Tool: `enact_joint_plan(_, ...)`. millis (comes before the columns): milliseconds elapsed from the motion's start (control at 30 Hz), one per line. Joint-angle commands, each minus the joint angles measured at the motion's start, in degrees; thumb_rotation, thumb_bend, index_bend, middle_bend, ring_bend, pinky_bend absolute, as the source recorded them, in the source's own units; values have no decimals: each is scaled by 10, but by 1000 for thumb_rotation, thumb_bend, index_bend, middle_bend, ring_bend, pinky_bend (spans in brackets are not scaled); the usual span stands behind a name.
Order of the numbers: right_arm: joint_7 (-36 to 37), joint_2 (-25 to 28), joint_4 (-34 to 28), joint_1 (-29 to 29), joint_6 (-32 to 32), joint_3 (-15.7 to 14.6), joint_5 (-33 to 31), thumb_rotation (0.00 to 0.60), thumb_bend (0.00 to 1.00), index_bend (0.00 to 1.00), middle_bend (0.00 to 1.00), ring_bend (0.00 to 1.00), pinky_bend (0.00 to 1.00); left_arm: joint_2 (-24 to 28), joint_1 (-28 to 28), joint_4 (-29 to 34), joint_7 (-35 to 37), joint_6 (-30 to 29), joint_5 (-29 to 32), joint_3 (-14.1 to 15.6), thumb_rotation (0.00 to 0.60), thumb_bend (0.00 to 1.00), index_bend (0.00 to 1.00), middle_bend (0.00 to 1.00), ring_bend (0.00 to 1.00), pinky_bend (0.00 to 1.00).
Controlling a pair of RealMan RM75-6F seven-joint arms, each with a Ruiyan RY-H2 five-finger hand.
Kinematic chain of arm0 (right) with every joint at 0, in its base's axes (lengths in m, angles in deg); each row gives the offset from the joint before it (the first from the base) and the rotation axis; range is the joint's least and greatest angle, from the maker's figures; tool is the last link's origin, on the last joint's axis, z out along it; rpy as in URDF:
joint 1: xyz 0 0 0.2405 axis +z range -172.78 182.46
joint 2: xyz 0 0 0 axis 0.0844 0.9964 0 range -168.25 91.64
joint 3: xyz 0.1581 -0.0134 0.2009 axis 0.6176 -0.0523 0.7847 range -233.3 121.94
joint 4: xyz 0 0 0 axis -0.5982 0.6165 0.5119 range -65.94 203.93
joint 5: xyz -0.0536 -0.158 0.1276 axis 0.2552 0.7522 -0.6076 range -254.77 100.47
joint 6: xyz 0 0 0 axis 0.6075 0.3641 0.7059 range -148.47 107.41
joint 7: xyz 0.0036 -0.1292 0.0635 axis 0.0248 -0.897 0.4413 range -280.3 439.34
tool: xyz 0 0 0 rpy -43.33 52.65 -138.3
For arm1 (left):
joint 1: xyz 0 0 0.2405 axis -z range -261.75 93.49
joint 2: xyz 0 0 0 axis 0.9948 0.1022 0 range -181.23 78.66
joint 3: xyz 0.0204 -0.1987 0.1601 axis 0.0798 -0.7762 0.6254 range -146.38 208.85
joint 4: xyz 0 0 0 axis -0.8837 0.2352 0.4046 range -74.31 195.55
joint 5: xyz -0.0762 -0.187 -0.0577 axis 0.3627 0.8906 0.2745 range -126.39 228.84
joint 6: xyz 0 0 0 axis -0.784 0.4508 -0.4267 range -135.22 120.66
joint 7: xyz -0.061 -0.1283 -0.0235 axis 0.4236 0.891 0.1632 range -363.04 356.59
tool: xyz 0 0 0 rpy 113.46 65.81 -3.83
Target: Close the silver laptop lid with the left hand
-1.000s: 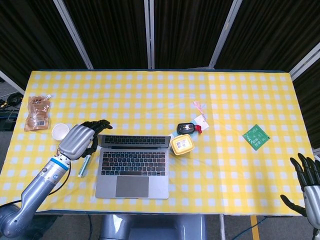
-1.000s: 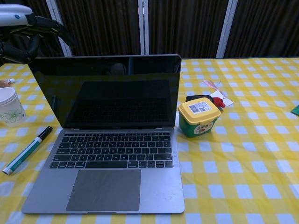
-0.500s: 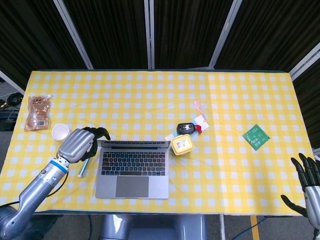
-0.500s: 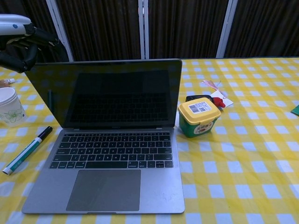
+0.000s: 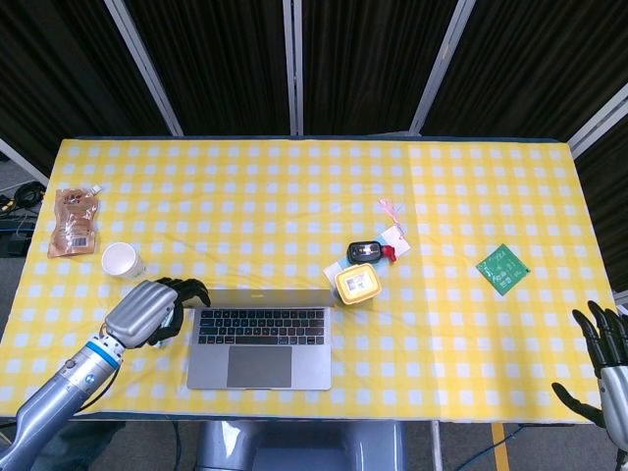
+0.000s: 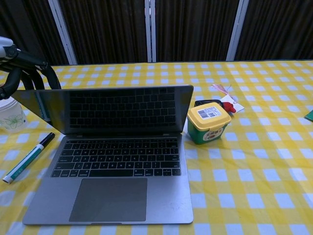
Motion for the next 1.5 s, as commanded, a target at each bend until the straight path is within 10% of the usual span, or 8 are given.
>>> enact_joint_plan(33, 0, 0, 0, 0, 0, 0, 0, 600, 0, 63, 0, 0, 0, 6, -8, 4, 16, 3, -30, 20, 600, 1000, 363, 259, 322, 321)
enact_joint_plan(633, 5, 2, 0, 0, 1, 0, -1, 600, 0, 63, 0, 0, 0, -24, 14, -32, 104, 37, -163, 92, 600, 1000, 364, 259, 322, 315)
enact_joint_plan(1500, 7, 1, 1, 2, -5, 1, -7, 600, 0, 64, 0, 0, 0, -195, 28, -153, 48, 89, -93, 105, 600, 1000, 370, 259, 322, 315)
